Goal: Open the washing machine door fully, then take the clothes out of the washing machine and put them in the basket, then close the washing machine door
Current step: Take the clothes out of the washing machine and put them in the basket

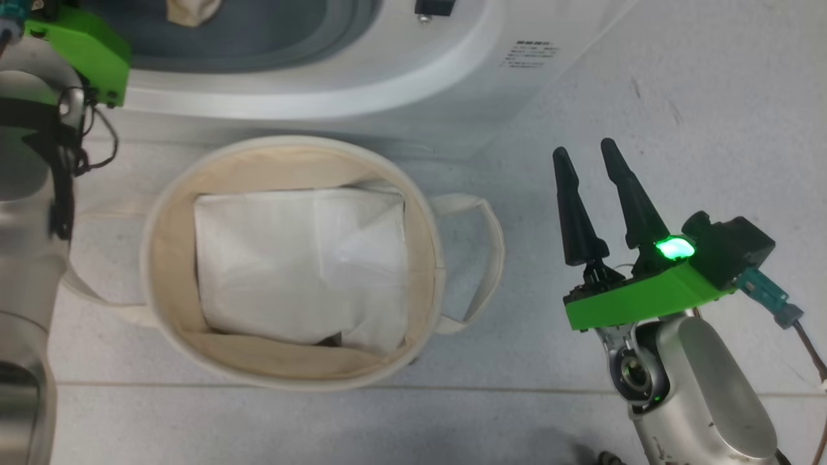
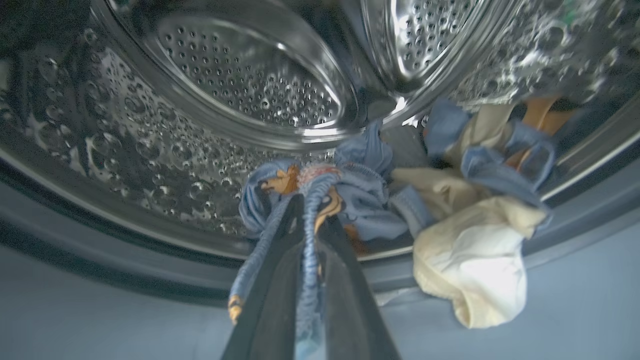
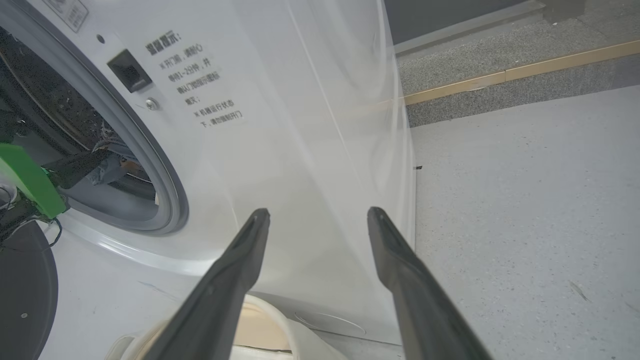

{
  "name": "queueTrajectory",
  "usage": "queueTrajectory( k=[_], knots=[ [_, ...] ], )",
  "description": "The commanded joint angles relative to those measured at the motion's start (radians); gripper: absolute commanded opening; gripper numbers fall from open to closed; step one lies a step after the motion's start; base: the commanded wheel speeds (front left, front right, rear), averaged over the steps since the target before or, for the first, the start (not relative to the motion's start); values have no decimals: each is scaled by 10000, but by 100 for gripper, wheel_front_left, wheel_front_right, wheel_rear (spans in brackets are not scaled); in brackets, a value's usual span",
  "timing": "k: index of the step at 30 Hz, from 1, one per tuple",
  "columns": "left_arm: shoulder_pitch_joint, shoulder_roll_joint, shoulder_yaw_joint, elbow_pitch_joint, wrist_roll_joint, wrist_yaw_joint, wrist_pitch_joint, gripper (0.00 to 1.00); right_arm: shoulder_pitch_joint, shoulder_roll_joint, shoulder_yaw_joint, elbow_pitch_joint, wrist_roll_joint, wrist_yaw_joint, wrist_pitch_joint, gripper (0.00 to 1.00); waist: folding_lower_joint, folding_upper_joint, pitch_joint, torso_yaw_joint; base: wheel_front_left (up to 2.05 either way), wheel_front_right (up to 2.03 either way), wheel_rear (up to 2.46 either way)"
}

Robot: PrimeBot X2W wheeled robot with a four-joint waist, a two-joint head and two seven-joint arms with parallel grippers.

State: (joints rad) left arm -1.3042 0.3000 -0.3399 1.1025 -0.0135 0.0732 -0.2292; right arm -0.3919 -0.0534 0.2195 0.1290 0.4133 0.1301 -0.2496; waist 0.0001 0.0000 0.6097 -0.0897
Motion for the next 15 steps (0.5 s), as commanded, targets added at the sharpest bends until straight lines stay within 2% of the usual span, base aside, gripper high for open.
queueTrajectory(
  k=[1,4,6,7,8,15],
  knots=[
    [-27,426,238,-342,-70,76,-131,0,241,32,191,-258,-74,6,-122,100,-1,0,-214,133,0,0,0],
    [496,371,430,-1329,-413,-45,-304,0,337,32,205,-203,-89,6,-122,100,-1,0,-575,199,0,0,0],
    [1065,406,564,-2613,-592,-58,-317,0,428,32,160,-181,-98,6,-122,100,-1,0,-800,262,0,0,0],
    [1815,450,722,-3889,-763,-13,-320,0,540,32,96,-119,-145,6,-122,100,-1,0,-1045,344,0,0,0],
    [2208,470,810,-4519,-847,17,-321,0,593,32,73,-80,-174,6,-122,100,-1,0,-1174,378,0,0,0],
    [4746,459,1470,-8112,-1339,302,-323,0,901,32,-133,50,-251,6,-122,100,-1,0,-2177,494,0,0,0]
  ],
)
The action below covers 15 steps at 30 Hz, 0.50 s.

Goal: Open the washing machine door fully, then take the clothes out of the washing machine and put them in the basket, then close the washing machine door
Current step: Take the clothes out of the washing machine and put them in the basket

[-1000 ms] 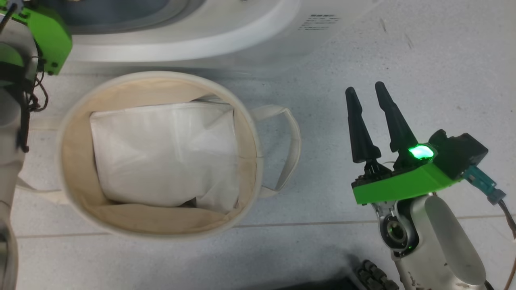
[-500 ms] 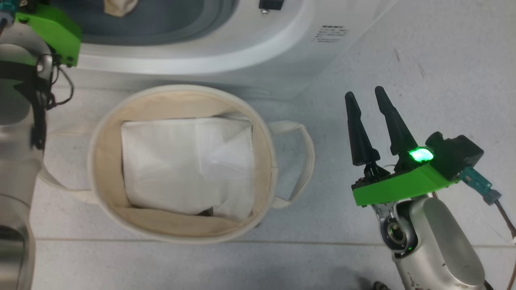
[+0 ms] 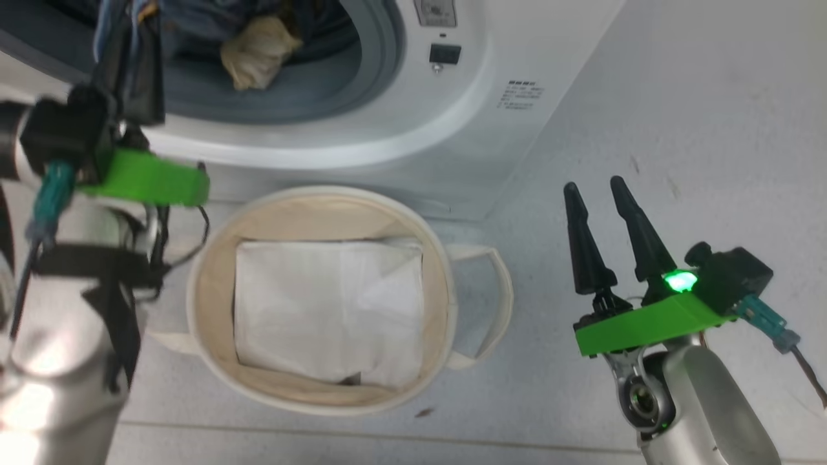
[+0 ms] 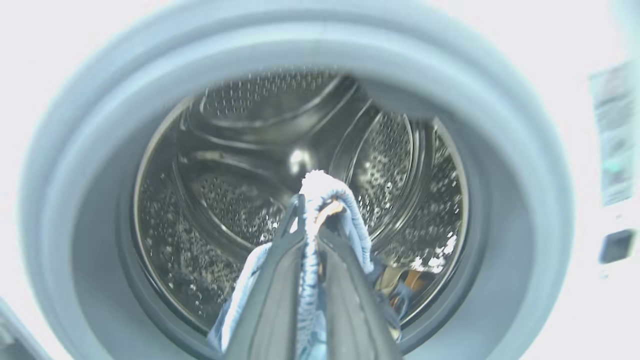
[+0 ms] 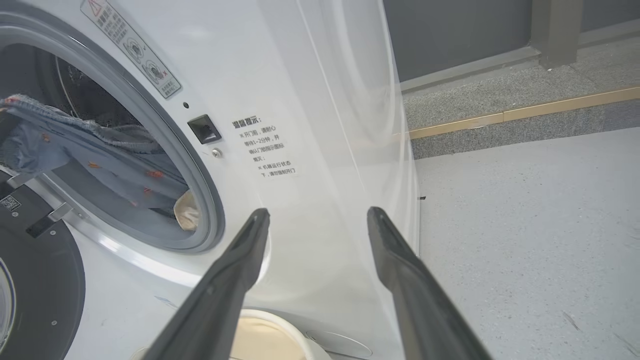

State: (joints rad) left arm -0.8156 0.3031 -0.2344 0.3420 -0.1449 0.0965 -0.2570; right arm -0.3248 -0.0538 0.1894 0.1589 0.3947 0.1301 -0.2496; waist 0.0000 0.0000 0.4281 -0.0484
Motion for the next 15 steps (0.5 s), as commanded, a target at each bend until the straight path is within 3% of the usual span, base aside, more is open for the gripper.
queueTrajectory(
  k=[1,15],
  knots=[
    [174,398,468,-873,-60,106,-45,0,288,36,143,-220,-84,6,-122,100,0,0,-519,100,0,0,0],
    [2883,35,1232,-5504,-129,543,-46,0,1085,36,242,100,-105,6,-122,100,0,0,-2019,306,0,0,0]
  ],
)
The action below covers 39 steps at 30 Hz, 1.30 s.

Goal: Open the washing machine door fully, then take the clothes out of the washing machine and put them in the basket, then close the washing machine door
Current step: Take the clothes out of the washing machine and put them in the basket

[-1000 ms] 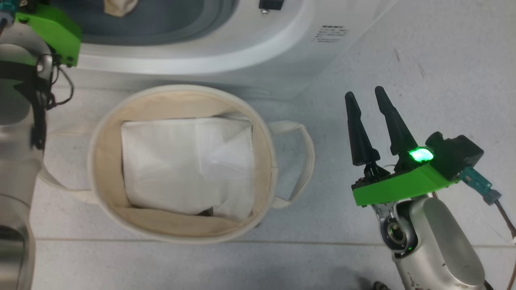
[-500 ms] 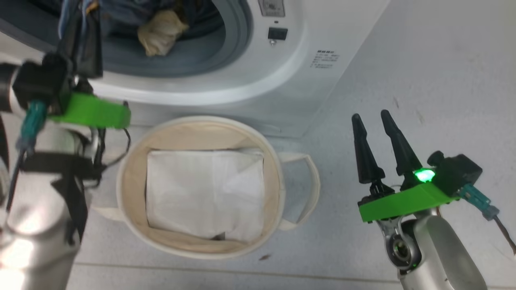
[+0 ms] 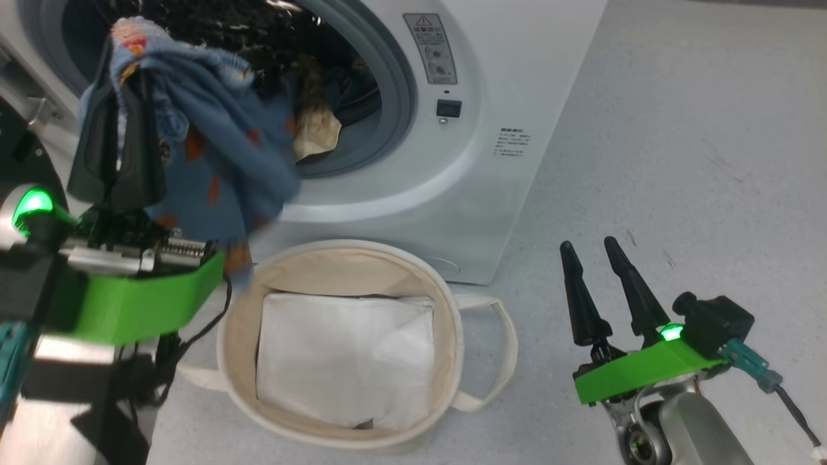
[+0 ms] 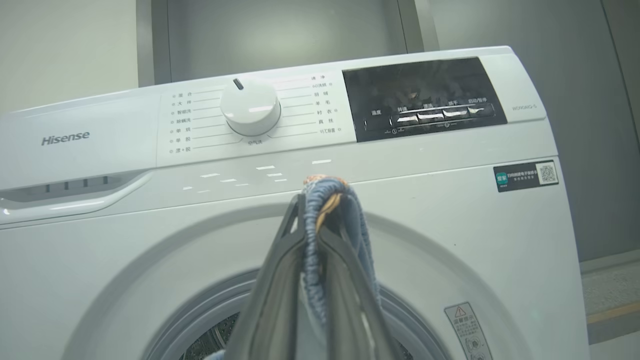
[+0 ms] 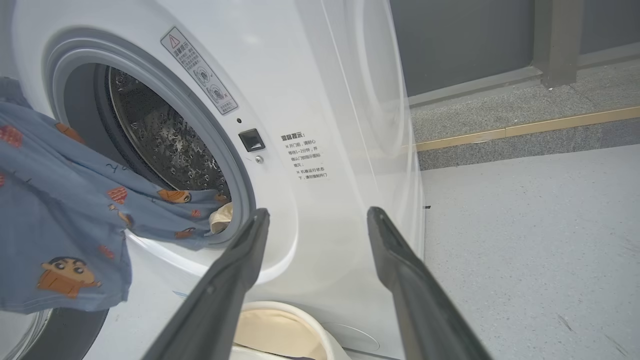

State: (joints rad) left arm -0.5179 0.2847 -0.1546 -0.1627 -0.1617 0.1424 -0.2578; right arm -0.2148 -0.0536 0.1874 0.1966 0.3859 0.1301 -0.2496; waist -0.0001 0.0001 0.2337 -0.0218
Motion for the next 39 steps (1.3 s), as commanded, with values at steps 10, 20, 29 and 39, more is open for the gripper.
queueTrajectory(
  k=[10,20,29,39],
  knots=[
    [1129,39,-35,-513,113,67,25,0,116,34,360,-177,-1,6,-122,100,1,-1,-378,139,0,0,0],
    [1650,-75,-318,-798,311,200,-9,0,136,34,327,-113,-11,6,-122,100,1,-1,-393,306,0,0,0],
    [1848,-265,-1081,-701,554,103,122,0,32,34,350,-88,54,6,-122,100,1,-1,-302,398,0,0,0],
    [1912,-424,-1861,963,623,-181,431,0,-174,34,323,-131,77,6,-122,100,1,-1,199,188,0,0,0]
  ],
)
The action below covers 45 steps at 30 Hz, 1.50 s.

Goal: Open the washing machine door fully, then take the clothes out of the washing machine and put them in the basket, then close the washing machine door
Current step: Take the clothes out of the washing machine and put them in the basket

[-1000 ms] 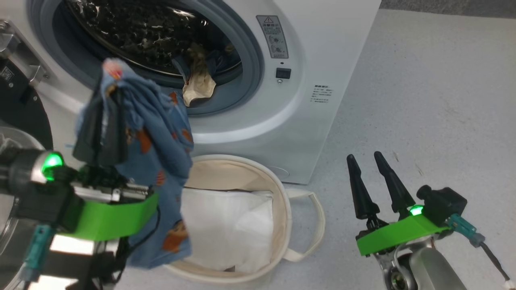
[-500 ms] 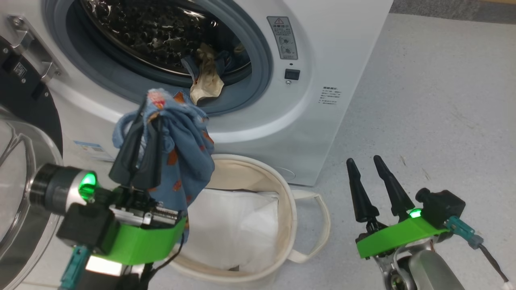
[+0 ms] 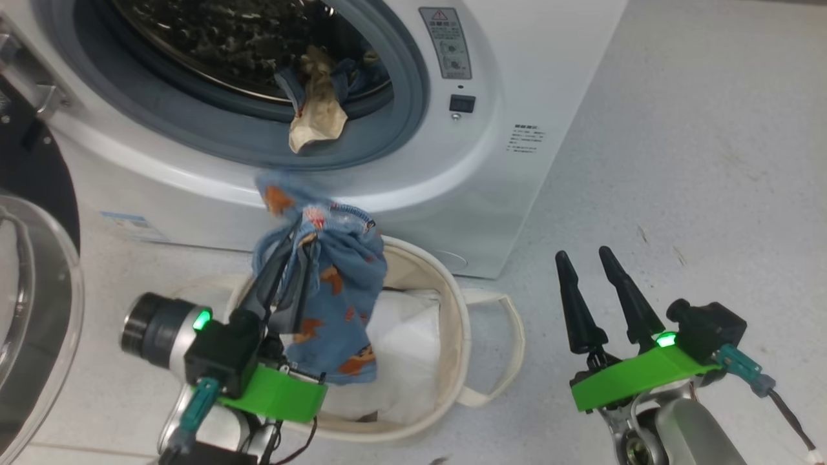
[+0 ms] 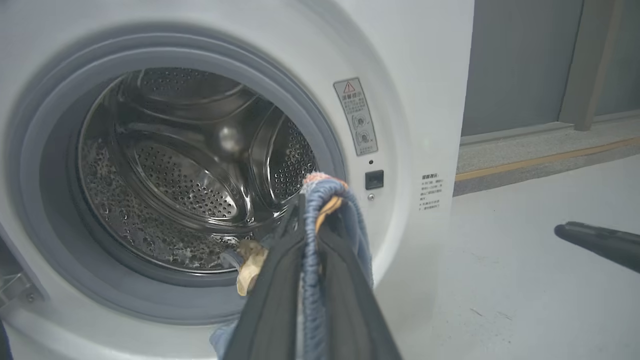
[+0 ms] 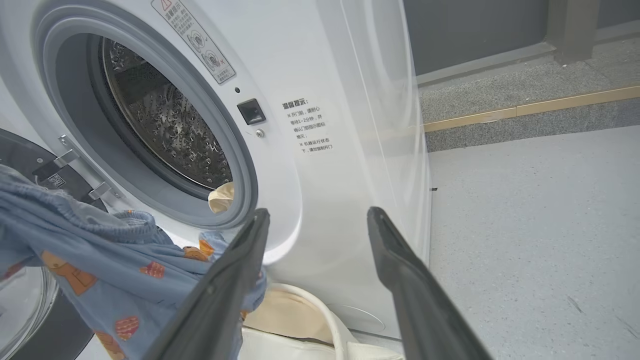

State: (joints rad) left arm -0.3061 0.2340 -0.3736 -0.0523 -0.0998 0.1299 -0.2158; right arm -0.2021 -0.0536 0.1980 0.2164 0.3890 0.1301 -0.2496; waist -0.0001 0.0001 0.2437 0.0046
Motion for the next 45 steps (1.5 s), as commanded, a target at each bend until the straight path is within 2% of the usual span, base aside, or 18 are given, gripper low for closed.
queueTrajectory(
  k=[1,18,33,40,41,42,45],
  knots=[
    [-236,56,299,124,-24,-81,-1,0,-323,34,199,-339,49,6,-122,100,1,-1,142,-104,0,0,0],
    [-1549,-400,285,4871,-481,-548,-434,0,-754,34,120,-531,-3,6,-122,100,1,-1,1301,-509,0,0,0],
    [-2952,-1092,599,7820,-649,-1193,-458,0,-1150,34,67,-786,-255,6,-122,100,1,-1,2388,-647,0,0,0],
    [-3161,-1296,839,8579,-560,-1230,-458,0,-1211,34,103,-809,-300,6,-122,100,1,-1,2491,-666,0,0,0],
    [-3133,-1333,900,8602,-591,-1248,-459,14,-1213,34,116,-805,-292,6,-122,100,1,-1,2470,-675,0,0,0],
    [-3099,-1360,937,8650,-583,-1240,-459,100,-1214,34,109,-801,-288,6,-122,100,1,-1,2432,-670,0,0,0],
    [-2971,-1424,1059,8410,-538,-1234,-459,100,-1180,34,62,-774,-288,6,-122,100,1,-1,2274,-614,0,0,0]
  ],
)
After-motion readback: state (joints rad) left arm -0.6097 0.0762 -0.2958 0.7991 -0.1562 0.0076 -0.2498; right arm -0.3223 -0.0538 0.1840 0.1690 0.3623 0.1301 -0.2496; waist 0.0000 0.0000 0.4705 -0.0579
